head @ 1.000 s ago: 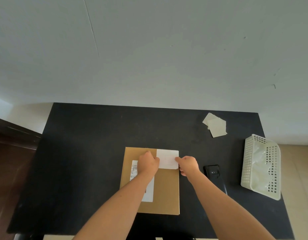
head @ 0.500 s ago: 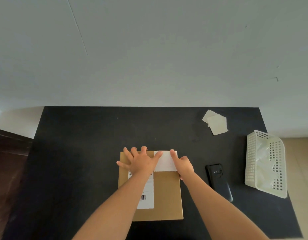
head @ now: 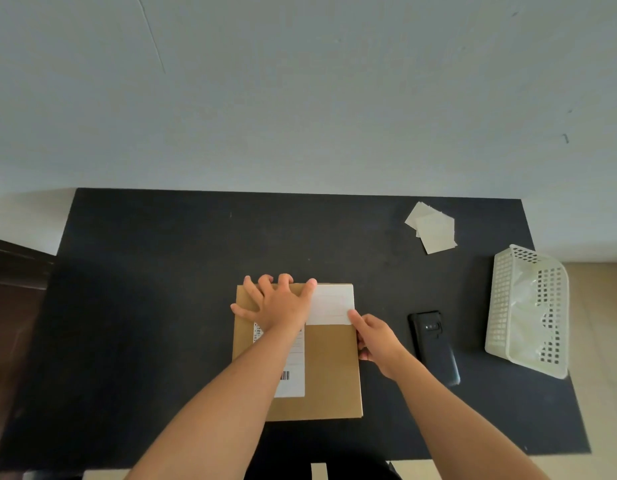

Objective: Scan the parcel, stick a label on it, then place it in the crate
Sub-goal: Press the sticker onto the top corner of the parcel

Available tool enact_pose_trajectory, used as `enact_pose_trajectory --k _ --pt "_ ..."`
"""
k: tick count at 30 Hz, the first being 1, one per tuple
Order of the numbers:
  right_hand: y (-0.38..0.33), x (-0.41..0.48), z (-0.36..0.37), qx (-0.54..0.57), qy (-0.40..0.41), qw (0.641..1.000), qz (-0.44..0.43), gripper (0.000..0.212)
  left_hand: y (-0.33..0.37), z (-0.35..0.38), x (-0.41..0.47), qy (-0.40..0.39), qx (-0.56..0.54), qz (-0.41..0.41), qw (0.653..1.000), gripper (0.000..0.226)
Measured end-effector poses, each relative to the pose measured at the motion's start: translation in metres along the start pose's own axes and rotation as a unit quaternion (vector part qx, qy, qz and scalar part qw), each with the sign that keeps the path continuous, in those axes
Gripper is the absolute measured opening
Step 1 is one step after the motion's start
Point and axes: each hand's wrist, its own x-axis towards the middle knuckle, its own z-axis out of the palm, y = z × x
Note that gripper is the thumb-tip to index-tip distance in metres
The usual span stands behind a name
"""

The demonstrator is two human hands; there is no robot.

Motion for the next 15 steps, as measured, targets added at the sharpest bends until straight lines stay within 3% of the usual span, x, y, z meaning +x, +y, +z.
enact_pose_trajectory --k 8,12,15 --pt "0.008 -0.015 -0.001 -0.051 0.015 0.998 -0.025 0.042 -0.001 -0.006 0.000 -0.018 0.003 0.015 1.000 0.067" --pt "0.005 -0.018 0.003 -0.065 0.023 0.997 -0.023 0.043 -0.023 -0.015 -0.006 -0.076 0.073 0.140 0.985 0.098" --pt "0.001 -0.021 0.005 -0.121 0.039 0.992 -0.010 0.051 -0.032 -0.023 -0.008 -0.087 0.078 0.173 0.978 0.108"
